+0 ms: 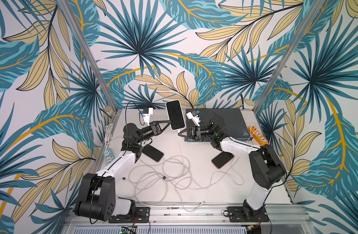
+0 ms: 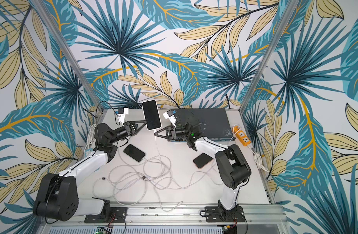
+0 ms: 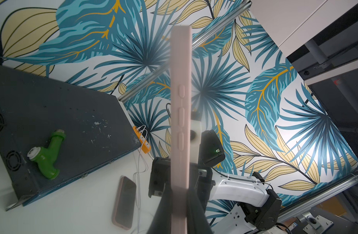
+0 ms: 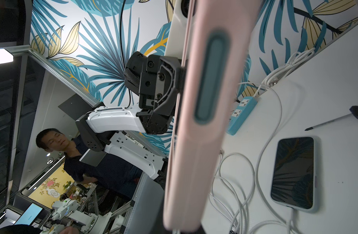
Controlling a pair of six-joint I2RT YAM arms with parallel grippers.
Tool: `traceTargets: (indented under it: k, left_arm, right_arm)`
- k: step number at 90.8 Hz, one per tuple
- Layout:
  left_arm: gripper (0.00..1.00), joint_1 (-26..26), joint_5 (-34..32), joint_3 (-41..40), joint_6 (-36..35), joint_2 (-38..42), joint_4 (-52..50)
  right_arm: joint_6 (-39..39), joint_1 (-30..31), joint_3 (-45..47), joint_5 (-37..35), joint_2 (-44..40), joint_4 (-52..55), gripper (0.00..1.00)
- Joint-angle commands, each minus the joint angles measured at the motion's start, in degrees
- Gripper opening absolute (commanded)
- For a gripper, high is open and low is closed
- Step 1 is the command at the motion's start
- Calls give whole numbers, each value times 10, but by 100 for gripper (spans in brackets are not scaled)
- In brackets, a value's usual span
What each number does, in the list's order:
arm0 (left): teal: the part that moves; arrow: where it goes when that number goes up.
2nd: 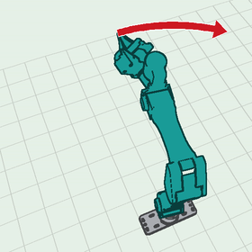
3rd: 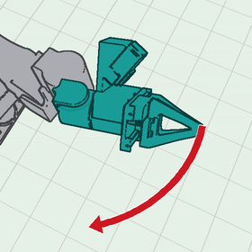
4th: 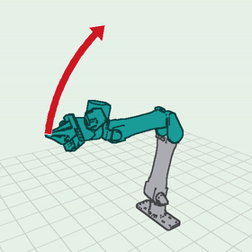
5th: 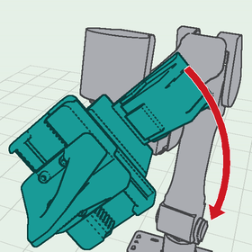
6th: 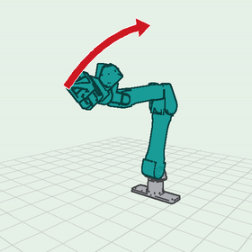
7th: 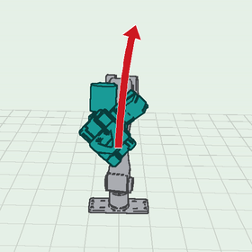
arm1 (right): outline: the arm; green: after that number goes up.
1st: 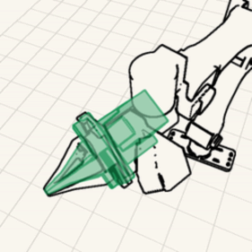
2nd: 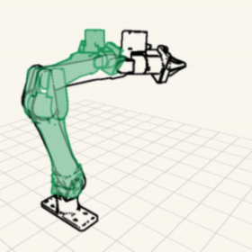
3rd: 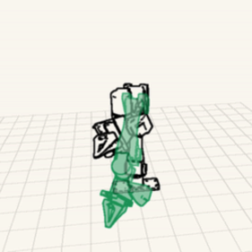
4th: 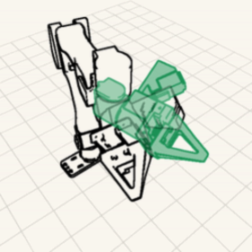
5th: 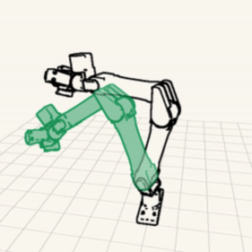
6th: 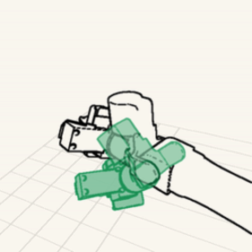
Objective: Plug the charging cable into the phone
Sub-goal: Insert the charging cable into the phone.
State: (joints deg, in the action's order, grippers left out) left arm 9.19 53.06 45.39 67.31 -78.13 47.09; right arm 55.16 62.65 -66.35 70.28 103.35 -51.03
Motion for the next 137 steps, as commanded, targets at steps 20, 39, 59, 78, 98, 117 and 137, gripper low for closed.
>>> traceTargets:
  k: [20,39,59,78,98,117,137]
  left_arm:
    - [0,7,57,22,-77,15,-47]
    - [0,9,78,32,-135,14,-130]
    - [0,10,96,52,-193,13,-212]
    - [0,11,105,59,-234,11,-268]
    - [0,16,104,51,-246,8,-285]
    - [0,16,105,60,-251,4,-293]
    - [0,14,71,63,-252,0,-310]
  right_arm:
    - [2,-5,-29,17,7,10,0]
    - [-31,-11,-38,24,1,55,0]
    - [-52,-12,-56,42,5,96,0]
    - [-85,-19,-65,47,1,139,0]
    - [-91,-27,-73,37,-1,137,0]
    - [-86,-28,-88,48,6,143,0]
    - [-121,-27,-78,40,-9,200,63]
